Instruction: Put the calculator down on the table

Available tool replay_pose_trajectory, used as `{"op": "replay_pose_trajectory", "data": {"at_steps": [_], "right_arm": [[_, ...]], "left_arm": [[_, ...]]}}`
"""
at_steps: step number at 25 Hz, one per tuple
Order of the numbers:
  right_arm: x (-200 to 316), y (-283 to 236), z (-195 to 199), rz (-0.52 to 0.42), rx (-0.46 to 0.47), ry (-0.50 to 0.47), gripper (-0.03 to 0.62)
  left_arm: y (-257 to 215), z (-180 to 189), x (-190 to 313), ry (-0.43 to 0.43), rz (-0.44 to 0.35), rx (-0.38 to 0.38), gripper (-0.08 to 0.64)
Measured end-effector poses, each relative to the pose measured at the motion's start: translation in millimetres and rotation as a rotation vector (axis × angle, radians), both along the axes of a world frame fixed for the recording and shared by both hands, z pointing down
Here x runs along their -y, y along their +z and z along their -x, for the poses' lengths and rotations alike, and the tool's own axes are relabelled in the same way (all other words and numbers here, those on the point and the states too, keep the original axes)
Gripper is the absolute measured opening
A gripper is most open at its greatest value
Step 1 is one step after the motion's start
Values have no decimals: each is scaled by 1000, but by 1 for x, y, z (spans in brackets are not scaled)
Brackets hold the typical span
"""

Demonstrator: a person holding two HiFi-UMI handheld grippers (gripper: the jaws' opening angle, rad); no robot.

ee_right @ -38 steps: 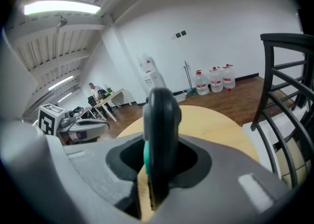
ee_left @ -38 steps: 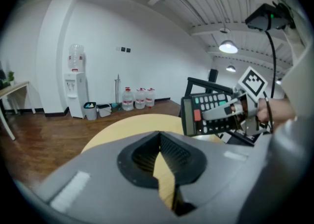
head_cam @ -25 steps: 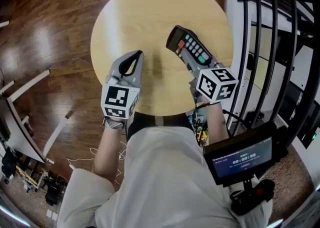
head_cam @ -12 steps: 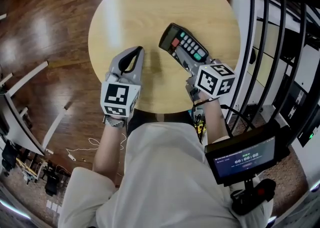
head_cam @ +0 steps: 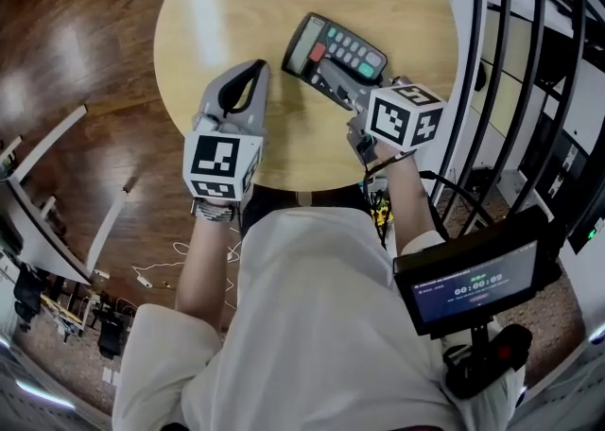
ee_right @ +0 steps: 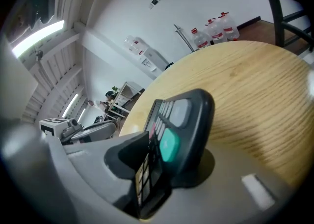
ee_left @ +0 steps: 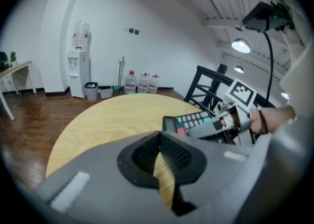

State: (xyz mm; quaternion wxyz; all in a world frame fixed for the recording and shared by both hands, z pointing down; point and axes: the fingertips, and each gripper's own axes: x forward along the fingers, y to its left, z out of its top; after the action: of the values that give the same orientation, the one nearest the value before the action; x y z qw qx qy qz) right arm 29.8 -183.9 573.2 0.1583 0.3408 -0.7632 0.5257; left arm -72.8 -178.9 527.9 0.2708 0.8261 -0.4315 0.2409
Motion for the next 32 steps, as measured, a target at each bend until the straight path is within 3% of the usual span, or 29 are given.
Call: {"op": "replay_pose_trajectory", "data": {"at_steps": [11,23,32], "right_arm": [[4,9,-6,32,40,38,149],[7,11,-21,-3,-98,12,210],[3,9,-30,-7,-101,18,225]], "left_arm": [[-1,-3,4,9,11,-19,6],[-2,-10,-1,34,19,-35,6],[-1,-12,-4,40,37,-45,6]]}}
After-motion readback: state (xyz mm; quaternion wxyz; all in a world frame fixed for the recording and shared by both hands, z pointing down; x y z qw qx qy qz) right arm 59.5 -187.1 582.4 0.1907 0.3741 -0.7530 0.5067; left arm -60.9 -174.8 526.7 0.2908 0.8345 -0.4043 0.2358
